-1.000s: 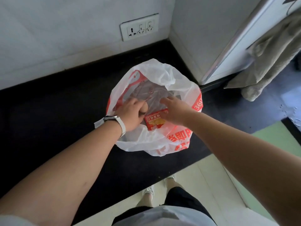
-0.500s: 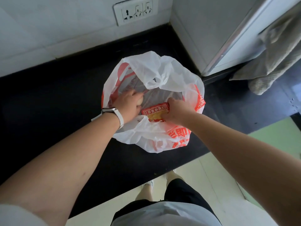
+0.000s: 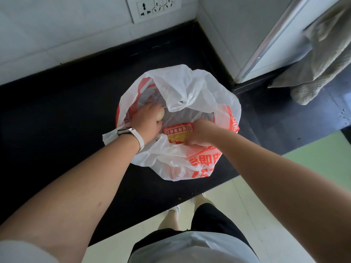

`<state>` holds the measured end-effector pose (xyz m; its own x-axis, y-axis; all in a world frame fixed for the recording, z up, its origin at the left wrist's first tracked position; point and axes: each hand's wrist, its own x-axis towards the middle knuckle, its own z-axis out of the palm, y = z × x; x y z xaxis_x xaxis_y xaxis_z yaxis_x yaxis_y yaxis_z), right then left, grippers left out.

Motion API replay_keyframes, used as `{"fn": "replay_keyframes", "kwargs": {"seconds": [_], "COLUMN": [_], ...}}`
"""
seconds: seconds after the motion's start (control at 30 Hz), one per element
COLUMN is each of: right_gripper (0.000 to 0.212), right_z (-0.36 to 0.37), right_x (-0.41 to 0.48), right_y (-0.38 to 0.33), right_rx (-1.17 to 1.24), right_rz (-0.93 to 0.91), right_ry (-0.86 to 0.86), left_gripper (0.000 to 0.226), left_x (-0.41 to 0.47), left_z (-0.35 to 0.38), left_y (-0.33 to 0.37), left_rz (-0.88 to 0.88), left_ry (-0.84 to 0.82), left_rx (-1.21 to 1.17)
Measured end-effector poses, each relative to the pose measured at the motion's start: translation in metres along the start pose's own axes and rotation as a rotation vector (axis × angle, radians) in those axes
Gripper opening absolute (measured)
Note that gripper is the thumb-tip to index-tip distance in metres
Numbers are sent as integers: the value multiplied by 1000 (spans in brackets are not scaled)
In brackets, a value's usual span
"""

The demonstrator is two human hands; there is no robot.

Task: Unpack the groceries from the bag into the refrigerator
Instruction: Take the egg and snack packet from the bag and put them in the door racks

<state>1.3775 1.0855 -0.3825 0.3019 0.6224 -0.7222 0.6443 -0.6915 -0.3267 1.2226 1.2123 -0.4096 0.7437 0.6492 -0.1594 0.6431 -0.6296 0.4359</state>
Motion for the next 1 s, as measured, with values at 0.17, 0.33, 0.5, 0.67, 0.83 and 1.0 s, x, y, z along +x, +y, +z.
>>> {"fn": "replay_keyframes", "kwargs": {"seconds": [0.17,0.33,0.5,0.67,0.83,1.0], "right_gripper": [54,55,47,35,15,13], "right_z": [3,-3,-10,-24,-44,-68], "right_x": [-6,-20,-41,-64,-91,-112], "right_y": [-1,-1,-4,-13,-27,-37], "right_rx": [126,264,432,612,760,976], "right_rz": [-39,-101,-159,-167,-201,-266], "right_ry": [30,62,190,350,595,601], "left_gripper": [29,40,50,51,53,47], "left_x": [-11,-25,-45,-67,-80,-93], "left_z": [-5,-26,-47,-67,-89,-115], "left_y": [4,12,18,28,42,63], "left_rz": [0,-51,-123,-167,-179,-173], "left_ry": [20,76,126,203,267,352], "left_rx": [-26,-93,-181,-337,-448,-528]}}
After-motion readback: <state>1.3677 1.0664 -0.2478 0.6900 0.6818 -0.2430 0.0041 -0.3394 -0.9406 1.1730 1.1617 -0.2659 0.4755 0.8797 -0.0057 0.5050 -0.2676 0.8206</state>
